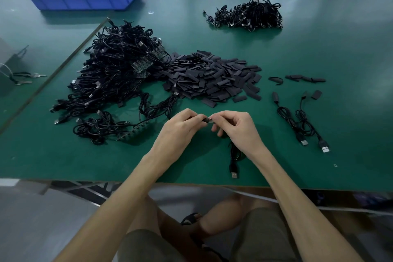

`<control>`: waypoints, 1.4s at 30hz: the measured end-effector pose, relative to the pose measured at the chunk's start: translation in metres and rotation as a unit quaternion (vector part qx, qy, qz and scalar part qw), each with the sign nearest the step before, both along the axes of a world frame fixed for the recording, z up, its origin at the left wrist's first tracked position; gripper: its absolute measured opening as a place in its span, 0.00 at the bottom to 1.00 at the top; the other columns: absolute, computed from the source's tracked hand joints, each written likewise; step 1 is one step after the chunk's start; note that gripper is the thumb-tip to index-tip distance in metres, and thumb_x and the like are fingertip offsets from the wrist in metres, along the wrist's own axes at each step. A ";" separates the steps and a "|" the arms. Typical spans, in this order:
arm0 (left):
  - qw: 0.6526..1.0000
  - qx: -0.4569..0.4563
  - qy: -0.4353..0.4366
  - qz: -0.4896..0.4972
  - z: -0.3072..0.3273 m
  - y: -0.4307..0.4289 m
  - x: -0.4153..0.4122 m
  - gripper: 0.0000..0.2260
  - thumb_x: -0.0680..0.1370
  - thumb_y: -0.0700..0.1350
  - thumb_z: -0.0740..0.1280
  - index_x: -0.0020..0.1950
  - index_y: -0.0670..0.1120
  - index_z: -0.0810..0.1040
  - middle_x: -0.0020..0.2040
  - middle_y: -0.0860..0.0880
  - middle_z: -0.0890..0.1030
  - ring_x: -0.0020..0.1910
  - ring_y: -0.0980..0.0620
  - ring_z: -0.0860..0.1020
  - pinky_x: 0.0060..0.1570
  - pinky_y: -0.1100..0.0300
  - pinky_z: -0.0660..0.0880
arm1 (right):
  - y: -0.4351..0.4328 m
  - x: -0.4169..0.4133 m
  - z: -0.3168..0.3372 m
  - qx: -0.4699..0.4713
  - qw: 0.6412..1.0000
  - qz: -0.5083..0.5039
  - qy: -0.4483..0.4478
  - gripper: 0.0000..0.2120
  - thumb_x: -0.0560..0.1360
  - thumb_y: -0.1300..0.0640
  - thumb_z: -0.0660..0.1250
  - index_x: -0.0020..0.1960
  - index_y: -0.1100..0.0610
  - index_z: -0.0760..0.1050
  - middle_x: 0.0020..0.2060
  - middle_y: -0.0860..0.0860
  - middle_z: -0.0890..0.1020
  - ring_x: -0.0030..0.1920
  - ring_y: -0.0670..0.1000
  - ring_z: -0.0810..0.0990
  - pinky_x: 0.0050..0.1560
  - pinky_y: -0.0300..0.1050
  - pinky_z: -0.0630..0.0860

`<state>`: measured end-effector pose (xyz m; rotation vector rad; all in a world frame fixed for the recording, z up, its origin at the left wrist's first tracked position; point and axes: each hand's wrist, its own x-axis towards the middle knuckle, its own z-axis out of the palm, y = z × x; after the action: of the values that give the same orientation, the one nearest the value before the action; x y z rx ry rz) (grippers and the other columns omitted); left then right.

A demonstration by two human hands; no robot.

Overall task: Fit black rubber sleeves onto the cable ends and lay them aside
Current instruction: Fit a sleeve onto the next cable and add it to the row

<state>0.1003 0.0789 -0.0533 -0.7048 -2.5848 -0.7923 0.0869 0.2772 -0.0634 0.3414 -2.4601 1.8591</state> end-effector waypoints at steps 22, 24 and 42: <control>0.999 -0.012 0.019 -0.033 0.004 0.003 0.005 0.08 0.80 0.39 0.70 0.58 0.40 0.84 0.48 0.44 0.80 0.43 0.46 0.78 0.43 0.52 0.77 | 0.002 0.000 -0.001 -0.036 0.998 0.029 -0.034 0.05 0.81 0.56 0.71 0.51 0.58 0.79 0.39 0.53 0.88 0.33 0.53 0.83 0.43 0.44 0.79; 1.000 0.003 0.008 -0.022 0.005 0.002 0.004 0.09 0.80 0.39 0.70 0.60 0.40 0.83 0.49 0.44 0.80 0.43 0.47 0.78 0.44 0.54 0.77 | 0.001 -0.001 -0.002 -0.041 0.999 0.020 -0.027 0.04 0.82 0.57 0.69 0.53 0.57 0.80 0.40 0.52 0.88 0.37 0.53 0.85 0.49 0.43 0.80; 0.999 -0.018 -0.006 -0.029 0.006 0.000 0.006 0.10 0.80 0.38 0.70 0.62 0.40 0.83 0.49 0.44 0.80 0.45 0.48 0.79 0.47 0.60 0.76 | 0.002 0.000 0.001 -0.068 0.997 0.031 -0.032 0.04 0.77 0.65 0.74 0.49 0.58 0.85 0.40 0.53 0.88 0.35 0.49 0.85 0.43 0.38 0.81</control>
<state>0.1064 0.0793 -0.0474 -0.7918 -2.6068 -0.7720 0.0867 0.2794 -0.0628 0.3620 -2.3721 2.0808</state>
